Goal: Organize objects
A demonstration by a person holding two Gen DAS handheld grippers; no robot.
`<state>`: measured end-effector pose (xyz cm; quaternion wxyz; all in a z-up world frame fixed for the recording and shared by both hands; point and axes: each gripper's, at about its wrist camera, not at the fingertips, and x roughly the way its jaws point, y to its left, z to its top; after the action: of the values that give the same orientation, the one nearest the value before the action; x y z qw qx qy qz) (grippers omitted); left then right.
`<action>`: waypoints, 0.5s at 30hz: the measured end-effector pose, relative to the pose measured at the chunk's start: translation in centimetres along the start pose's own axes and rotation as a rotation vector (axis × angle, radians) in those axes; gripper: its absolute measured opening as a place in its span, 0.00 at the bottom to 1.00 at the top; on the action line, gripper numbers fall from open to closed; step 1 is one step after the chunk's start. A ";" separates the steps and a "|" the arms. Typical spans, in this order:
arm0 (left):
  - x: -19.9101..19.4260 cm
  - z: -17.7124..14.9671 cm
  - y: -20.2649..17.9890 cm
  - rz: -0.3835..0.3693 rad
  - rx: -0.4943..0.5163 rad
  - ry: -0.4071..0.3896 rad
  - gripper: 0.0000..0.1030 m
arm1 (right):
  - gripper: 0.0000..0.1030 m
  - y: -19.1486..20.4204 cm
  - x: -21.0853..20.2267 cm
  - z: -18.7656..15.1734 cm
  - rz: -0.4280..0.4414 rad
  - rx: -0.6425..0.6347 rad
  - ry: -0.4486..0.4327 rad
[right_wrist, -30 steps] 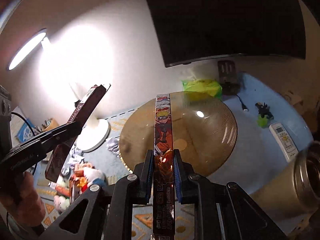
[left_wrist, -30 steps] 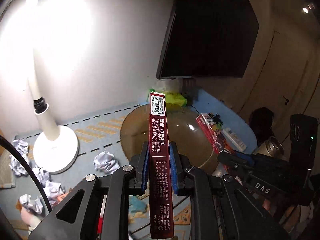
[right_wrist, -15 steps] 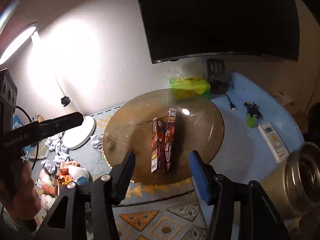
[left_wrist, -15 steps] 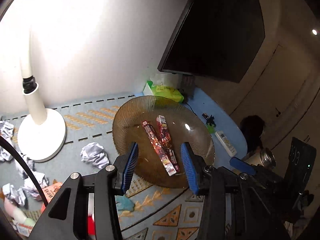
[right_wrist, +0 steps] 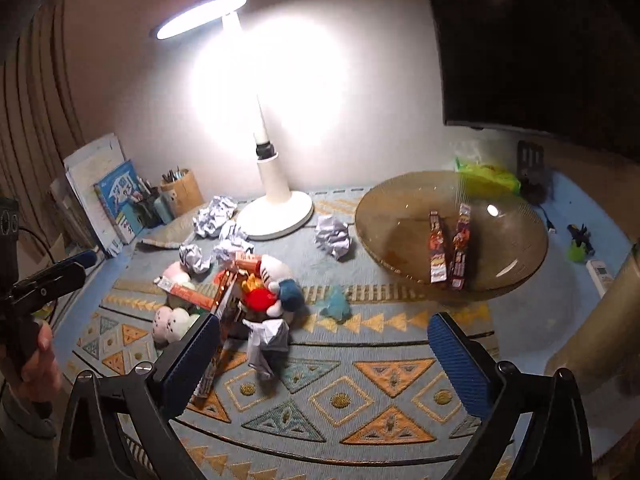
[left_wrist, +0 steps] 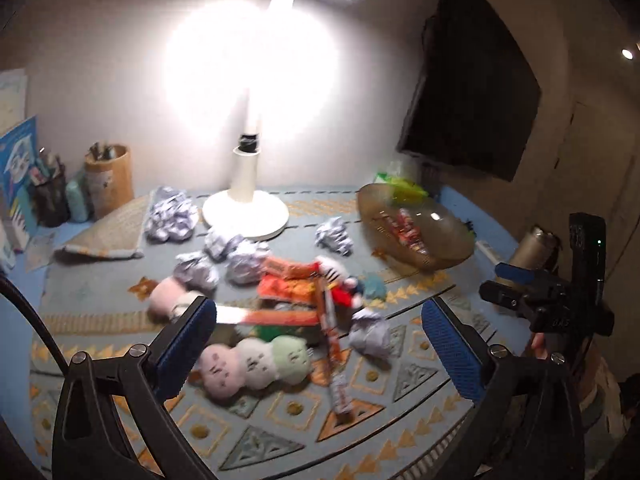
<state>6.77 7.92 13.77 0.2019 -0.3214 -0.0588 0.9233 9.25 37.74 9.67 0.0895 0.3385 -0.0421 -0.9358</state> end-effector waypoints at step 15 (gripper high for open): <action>5.8 -8.1 9.8 0.386 -0.164 0.196 0.99 | 1.00 -0.4 11.6 -5.7 -0.072 0.076 0.239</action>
<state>4.38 1.23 1.80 -0.0006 -0.4301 -0.0511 0.9013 4.10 35.76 -2.01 0.0473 0.4522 -0.0545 -0.8890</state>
